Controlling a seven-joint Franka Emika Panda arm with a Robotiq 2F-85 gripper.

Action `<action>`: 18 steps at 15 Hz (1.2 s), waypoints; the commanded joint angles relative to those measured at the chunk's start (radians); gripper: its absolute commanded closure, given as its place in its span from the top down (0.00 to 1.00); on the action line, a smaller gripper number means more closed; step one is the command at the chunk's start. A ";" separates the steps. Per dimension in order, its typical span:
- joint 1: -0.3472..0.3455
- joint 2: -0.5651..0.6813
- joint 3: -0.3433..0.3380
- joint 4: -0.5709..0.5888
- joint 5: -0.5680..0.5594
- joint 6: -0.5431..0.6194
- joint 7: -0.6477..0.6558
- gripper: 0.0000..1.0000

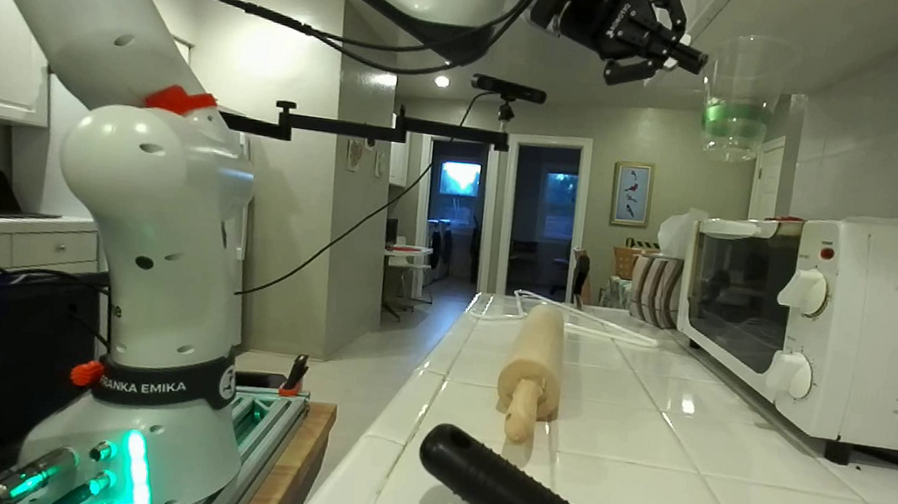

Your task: Remove the clear cup from the top of the oven.

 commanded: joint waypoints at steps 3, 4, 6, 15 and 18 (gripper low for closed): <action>-0.018 -0.015 0.051 -0.006 -0.049 -0.068 0.045 0.01; -0.009 -0.029 0.067 -0.029 -0.044 -0.096 0.063 0.01; 0.011 -0.046 0.099 -0.061 -0.029 -0.137 0.110 0.01; 0.042 -0.132 0.190 -0.301 -0.077 -0.265 0.515 0.01; 0.037 -0.166 0.185 -0.361 -0.118 -0.273 0.617 0.01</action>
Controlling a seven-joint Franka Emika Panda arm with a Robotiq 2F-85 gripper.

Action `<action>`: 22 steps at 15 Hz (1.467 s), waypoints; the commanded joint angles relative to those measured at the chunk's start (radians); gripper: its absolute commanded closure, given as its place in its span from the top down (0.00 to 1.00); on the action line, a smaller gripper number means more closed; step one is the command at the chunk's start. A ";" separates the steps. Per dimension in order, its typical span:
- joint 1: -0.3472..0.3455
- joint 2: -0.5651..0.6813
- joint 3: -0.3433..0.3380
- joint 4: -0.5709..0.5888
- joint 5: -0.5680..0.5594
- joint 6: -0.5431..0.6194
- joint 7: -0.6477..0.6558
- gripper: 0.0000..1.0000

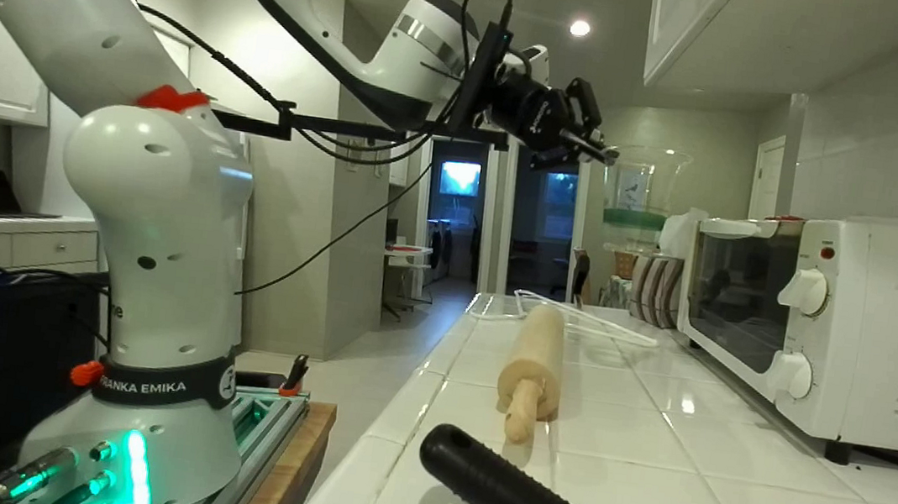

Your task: Remove the clear cup from the top of the oven.

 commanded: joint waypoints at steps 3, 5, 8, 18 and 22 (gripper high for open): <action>0.016 -0.081 -0.012 -0.137 -0.072 -0.039 0.157 0.01; 0.017 -0.079 -0.015 -0.171 -0.089 -0.034 0.202 0.01; -0.001 -0.013 -0.020 -0.145 -0.141 -0.032 0.261 0.01; 0.013 0.017 -0.061 -0.142 -0.196 0.013 0.329 0.01; 0.002 0.067 -0.074 -0.142 -0.298 0.034 0.428 0.01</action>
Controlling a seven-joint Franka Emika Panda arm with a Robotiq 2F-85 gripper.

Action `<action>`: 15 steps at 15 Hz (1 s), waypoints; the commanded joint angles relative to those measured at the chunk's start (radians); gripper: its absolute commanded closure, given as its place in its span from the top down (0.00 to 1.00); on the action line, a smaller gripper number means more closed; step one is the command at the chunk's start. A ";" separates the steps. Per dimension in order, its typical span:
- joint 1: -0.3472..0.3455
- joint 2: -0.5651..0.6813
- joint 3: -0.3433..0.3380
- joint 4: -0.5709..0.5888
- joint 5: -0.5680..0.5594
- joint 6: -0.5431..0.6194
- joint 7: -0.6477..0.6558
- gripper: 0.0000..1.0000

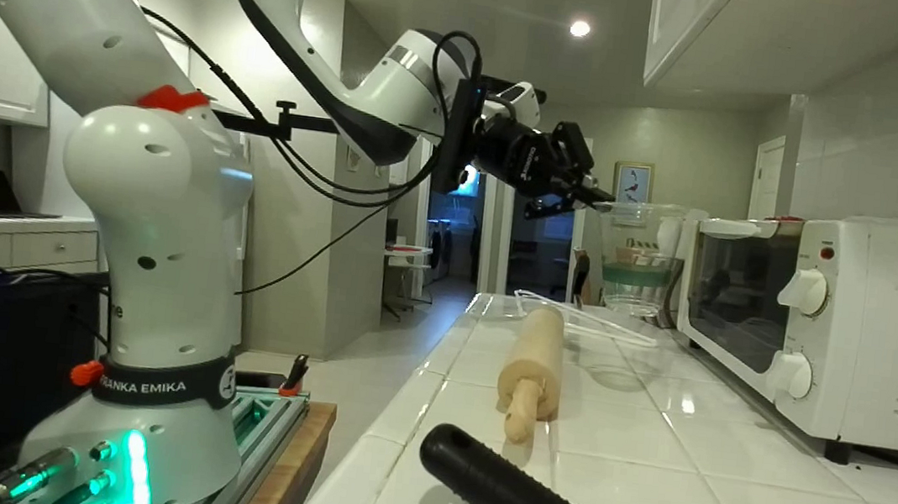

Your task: Remove the clear cup from the top of the oven.

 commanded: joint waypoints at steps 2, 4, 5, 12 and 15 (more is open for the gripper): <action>0.006 0.077 -0.045 0.005 -0.107 0.018 0.103 0.01; 0.007 0.105 -0.062 0.003 -0.138 0.022 0.133 0.01; 0.003 0.123 -0.068 0.002 -0.156 0.017 0.151 0.01; -0.003 0.220 -0.118 0.005 -0.241 0.023 0.224 0.01; -0.005 0.249 -0.129 0.008 -0.262 0.027 0.238 0.01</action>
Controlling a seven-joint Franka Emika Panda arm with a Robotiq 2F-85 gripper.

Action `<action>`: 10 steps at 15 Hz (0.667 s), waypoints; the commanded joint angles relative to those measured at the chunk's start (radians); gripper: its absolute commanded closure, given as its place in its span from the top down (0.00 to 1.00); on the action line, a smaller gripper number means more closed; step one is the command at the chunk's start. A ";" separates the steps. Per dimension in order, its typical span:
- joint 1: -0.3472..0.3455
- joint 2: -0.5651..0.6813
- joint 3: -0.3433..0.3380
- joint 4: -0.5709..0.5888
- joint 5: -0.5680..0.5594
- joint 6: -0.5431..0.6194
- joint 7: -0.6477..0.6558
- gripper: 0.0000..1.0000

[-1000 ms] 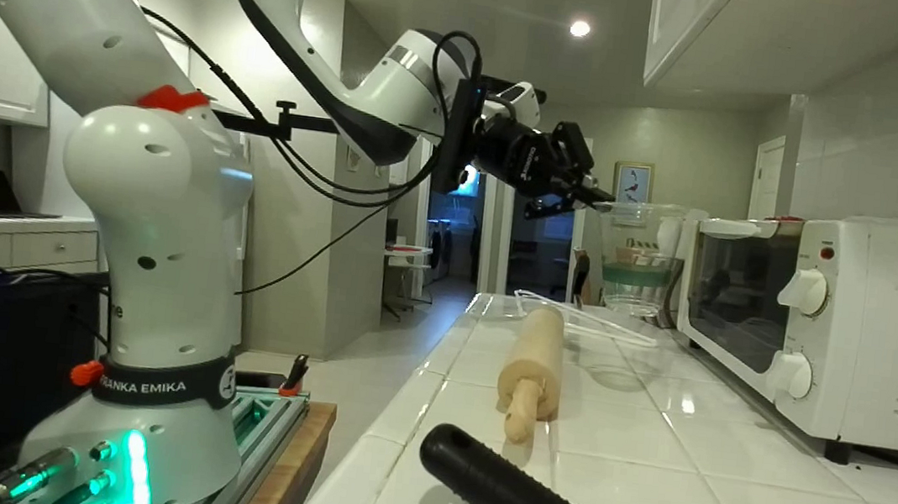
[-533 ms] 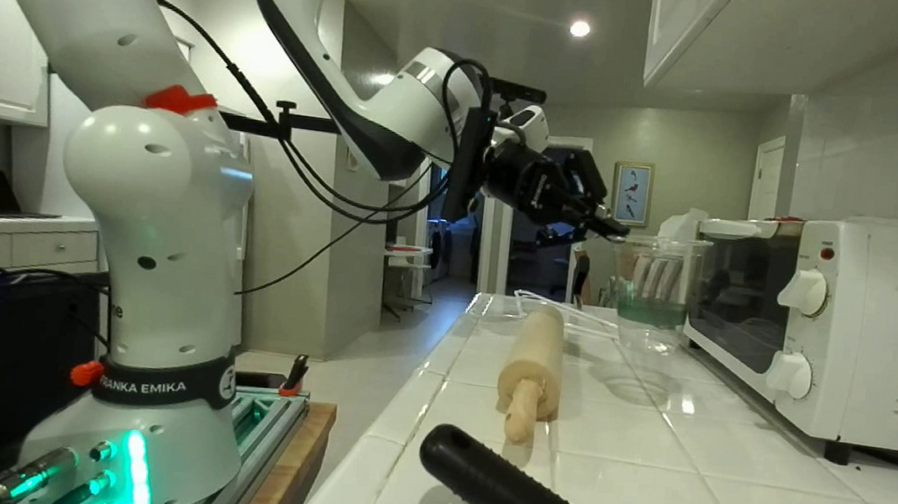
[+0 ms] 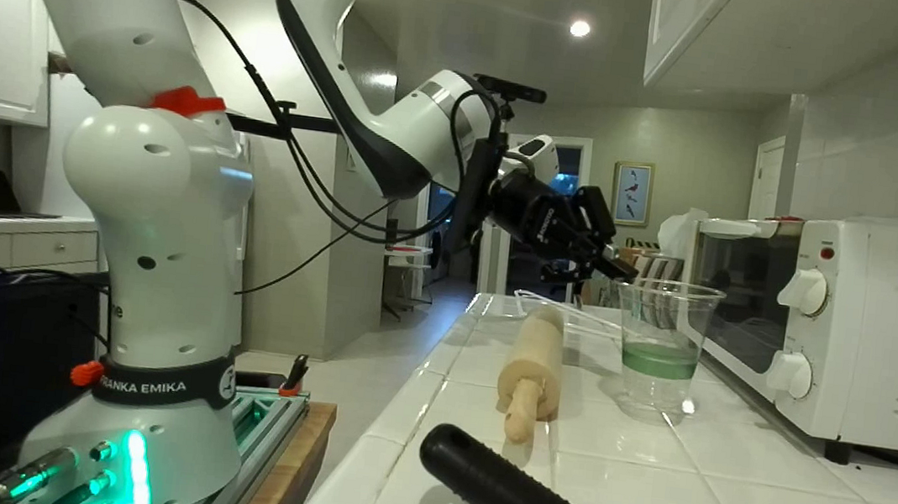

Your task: Remove the clear cup from the top of the oven.

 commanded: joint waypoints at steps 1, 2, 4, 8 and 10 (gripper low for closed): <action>-0.002 0.045 -0.023 0.009 -0.049 0.014 0.038 0.01; -0.002 0.050 -0.025 0.009 -0.051 0.015 0.039 0.01; -0.002 0.059 -0.029 0.011 -0.056 0.018 0.043 0.01; -0.002 0.068 -0.030 0.013 -0.062 0.018 0.047 0.44; -0.001 0.064 -0.031 0.013 -0.060 0.022 0.043 0.58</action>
